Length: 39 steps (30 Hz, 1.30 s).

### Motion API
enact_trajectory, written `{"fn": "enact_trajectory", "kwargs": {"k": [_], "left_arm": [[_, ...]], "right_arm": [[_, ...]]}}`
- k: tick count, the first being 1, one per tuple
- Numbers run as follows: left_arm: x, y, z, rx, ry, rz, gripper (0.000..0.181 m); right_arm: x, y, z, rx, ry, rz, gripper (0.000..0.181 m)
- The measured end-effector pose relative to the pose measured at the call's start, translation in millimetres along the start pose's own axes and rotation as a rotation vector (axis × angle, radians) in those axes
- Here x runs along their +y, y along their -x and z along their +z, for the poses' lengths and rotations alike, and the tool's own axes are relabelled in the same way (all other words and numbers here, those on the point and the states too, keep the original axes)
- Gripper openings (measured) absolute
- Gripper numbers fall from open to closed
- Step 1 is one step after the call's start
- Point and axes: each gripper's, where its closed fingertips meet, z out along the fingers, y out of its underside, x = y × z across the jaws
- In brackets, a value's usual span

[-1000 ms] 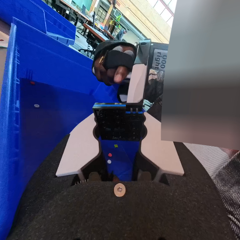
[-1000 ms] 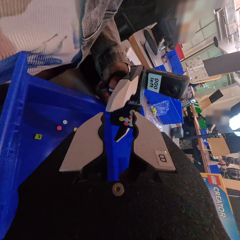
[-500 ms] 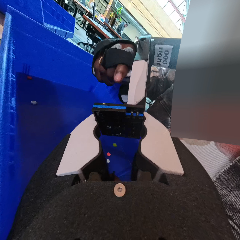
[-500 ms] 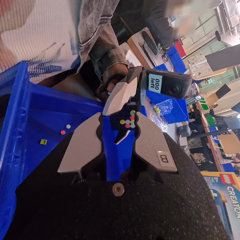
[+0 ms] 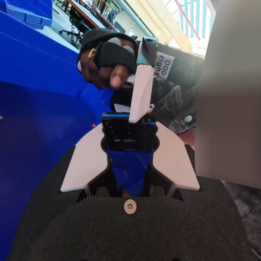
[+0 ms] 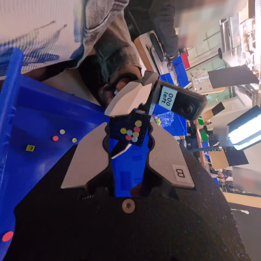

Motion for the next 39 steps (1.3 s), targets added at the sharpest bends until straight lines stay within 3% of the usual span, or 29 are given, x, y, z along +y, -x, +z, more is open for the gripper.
{"fn": "enact_trajectory", "kwargs": {"k": [4, 11, 33, 39], "left_arm": [[-13.1, 0.5, -8.4, 0.023, -0.095, -0.062, 0.066], [-11.7, -0.1, -10.0, 0.027, -0.094, -0.03, 0.057], [-11.5, 2.9, -6.2, -0.059, -0.068, 0.047, 0.059], [-18.6, 5.3, -8.9, -0.058, -0.129, 0.037, 0.059]], "right_arm": [[2.5, 3.8, 0.6, -0.011, 0.022, -0.04, 0.052], [-0.7, 3.2, -0.2, 0.002, 0.013, -0.041, 0.052], [0.0, 0.4, -1.7, 0.037, 0.032, -0.065, 0.052], [1.9, -5.4, -2.5, 0.068, 0.033, -0.03, 0.052]]}}
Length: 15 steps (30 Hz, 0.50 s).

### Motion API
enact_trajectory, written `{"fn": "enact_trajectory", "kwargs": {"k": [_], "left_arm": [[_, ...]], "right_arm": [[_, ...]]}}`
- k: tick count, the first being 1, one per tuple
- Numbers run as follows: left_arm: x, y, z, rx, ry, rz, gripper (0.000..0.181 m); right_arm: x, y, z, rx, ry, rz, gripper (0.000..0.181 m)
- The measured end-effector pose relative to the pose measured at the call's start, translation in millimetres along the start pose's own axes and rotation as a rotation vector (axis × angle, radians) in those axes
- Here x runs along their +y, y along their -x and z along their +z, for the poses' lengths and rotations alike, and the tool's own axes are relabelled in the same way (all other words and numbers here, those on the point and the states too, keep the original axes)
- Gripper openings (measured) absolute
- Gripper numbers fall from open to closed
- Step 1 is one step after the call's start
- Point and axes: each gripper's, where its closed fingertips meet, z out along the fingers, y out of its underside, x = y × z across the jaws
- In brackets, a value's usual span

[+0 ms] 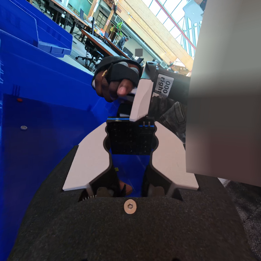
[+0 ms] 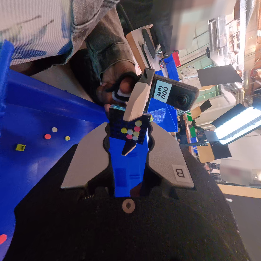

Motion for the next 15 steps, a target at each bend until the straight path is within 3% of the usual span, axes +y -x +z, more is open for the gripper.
{"fn": "enact_trajectory", "kwargs": {"k": [3, 5, 8, 15], "left_arm": [[-0.7, 3.9, -9.7, 0.006, -0.012, -0.023, 0.058], [2.2, 5.2, -15.3, 0.0, -0.014, -0.011, 0.058], [5.0, 8.5, -16.0, -0.009, -0.026, -0.044, 0.058], [1.8, 3.9, -8.2, 0.032, -0.048, -0.047, 0.058]], "right_arm": [[-8.3, -14.8, -8.6, 0.033, -0.089, 0.158, 0.06], [-9.2, -15.2, -13.3, -0.003, -0.135, 0.249, 0.047], [-7.2, -4.8, -8.5, -0.053, -0.105, 0.22, 0.03], [-8.9, -1.4, -5.9, -0.07, -0.117, 0.228, 0.031]]}}
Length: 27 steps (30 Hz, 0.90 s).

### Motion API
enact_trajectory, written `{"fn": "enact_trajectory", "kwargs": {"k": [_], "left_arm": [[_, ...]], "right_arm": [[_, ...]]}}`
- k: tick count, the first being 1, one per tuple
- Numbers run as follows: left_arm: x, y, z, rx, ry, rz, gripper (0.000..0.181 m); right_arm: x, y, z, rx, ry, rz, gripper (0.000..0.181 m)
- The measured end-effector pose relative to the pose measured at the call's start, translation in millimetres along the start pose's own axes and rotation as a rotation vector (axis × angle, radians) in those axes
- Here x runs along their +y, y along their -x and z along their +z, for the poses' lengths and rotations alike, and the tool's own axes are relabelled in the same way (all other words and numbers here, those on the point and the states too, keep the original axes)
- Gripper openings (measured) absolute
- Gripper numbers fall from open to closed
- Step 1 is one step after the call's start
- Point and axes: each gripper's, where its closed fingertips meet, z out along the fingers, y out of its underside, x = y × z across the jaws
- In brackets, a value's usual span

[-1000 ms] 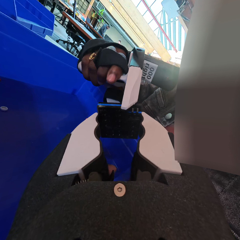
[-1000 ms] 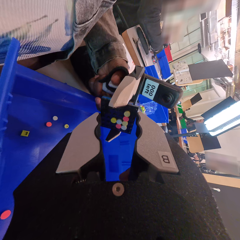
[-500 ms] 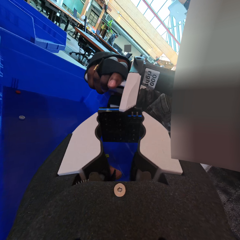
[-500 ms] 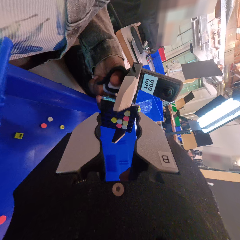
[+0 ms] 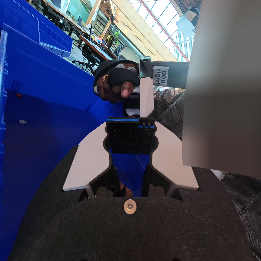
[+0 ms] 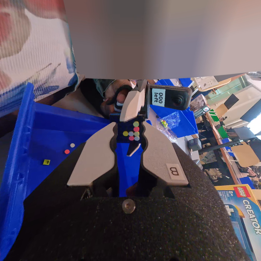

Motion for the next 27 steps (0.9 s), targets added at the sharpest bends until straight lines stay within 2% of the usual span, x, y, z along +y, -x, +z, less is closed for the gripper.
{"fn": "enact_trajectory", "kwargs": {"k": [3, 6, 9, 11, 18, 19, 20, 21, 22, 23, 24, 25, 26, 27], "left_arm": [[-1.3, 2.3, -0.2, -0.007, -0.009, -0.007, 0.057], [-1.9, -0.5, 1.8, 0.009, -0.016, -0.033, 0.058], [-3.5, 6.2, 0.1, -0.049, -0.005, -0.001, 0.056], [5.3, 9.2, 0.0, -0.083, 0.079, 0.048, 0.056], [23.2, 23.7, -9.3, -0.218, 0.277, 0.193, 0.055], [18.5, 20.6, -7.9, -0.201, 0.24, 0.206, 0.055], [-4.3, 3.5, -4.3, -0.118, 0.104, 0.16, 0.059], [-29.4, -6.3, -5.9, -0.093, 0.021, 0.179, 0.058], [-22.0, 14.8, -13.3, -0.255, 0.165, 0.332, 0.058], [-3.7, 42.4, -24.8, -0.41, 0.31, 0.422, 0.056], [16.9, 51.5, -29.0, -0.413, 0.362, 0.364, 0.056], [26.1, 49.3, -28.2, -0.371, 0.329, 0.29, 0.056], [24.8, 48.6, -29.1, -0.377, 0.286, 0.304, 0.056], [25.5, 51.2, -31.6, -0.411, 0.3, 0.348, 0.056]], "right_arm": [[1.7, 3.4, 1.3, -0.005, 0.011, -0.016, 0.035], [0.6, 2.0, 1.3, 0.012, 0.006, -0.033, 0.032], [5.3, 2.5, 2.1, 0.018, 0.037, -0.046, 0.037], [7.4, 4.6, 1.7, 0.008, 0.052, -0.097, 0.027], [20.7, 20.1, 7.2, -0.063, 0.17, -0.255, 0.026], [26.5, 29.6, 7.5, -0.129, 0.205, -0.278, 0.005], [49.4, 65.2, 6.7, -0.365, 0.32, -0.273, 0.0], [79.2, 93.4, 4.0, -0.531, 0.495, -0.302, 0.0], [92.0, 86.0, 3.6, -0.497, 0.605, -0.452, 0.0], [80.9, 62.7, 6.9, -0.357, 0.53, -0.476, 0.0], [71.1, 44.8, -0.9, -0.312, 0.473, -0.316, 0.0], [63.1, 24.9, -9.0, -0.258, 0.429, -0.121, 0.0], [55.3, 5.4, -15.1, -0.187, 0.372, 0.03, 0.0], [46.1, -10.8, -19.3, -0.119, 0.294, 0.153, 0.002]]}}
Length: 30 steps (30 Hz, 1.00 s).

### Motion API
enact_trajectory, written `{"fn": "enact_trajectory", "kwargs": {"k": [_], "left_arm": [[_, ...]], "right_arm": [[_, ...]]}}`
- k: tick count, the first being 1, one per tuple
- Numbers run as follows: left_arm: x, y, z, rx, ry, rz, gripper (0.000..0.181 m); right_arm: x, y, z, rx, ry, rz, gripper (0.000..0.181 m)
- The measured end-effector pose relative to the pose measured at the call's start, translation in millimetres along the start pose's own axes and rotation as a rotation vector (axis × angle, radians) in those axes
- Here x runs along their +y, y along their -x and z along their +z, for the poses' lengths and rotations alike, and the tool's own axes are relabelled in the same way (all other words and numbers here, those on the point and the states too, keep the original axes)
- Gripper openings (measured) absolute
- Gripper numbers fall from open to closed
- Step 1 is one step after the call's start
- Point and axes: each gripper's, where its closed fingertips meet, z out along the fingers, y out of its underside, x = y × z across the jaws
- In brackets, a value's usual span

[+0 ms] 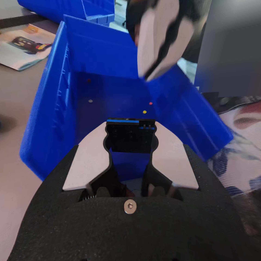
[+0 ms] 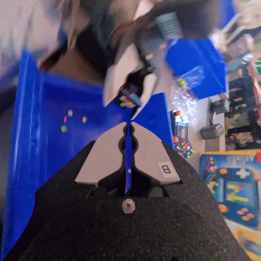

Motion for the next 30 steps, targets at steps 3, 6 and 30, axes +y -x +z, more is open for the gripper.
{"fn": "enact_trajectory", "kwargs": {"k": [3, 6, 30], "left_arm": [[-13.9, -2.3, -0.8, -0.001, -0.105, 0.032, 0.056], [-34.4, -3.1, -6.1, -0.04, -0.275, 0.075, 0.056], [-68.2, -17.7, -17.6, -0.394, -0.522, 0.626, 0.056]], "right_arm": [[-12.2, -21.0, -11.4, 0.048, -0.129, 0.258, 0.005], [-24.6, -18.0, -8.1, -0.008, -0.205, 0.504, 0.013], [-47.0, 2.6, 12.0, -0.277, -0.368, 1.022, 0.007]]}}
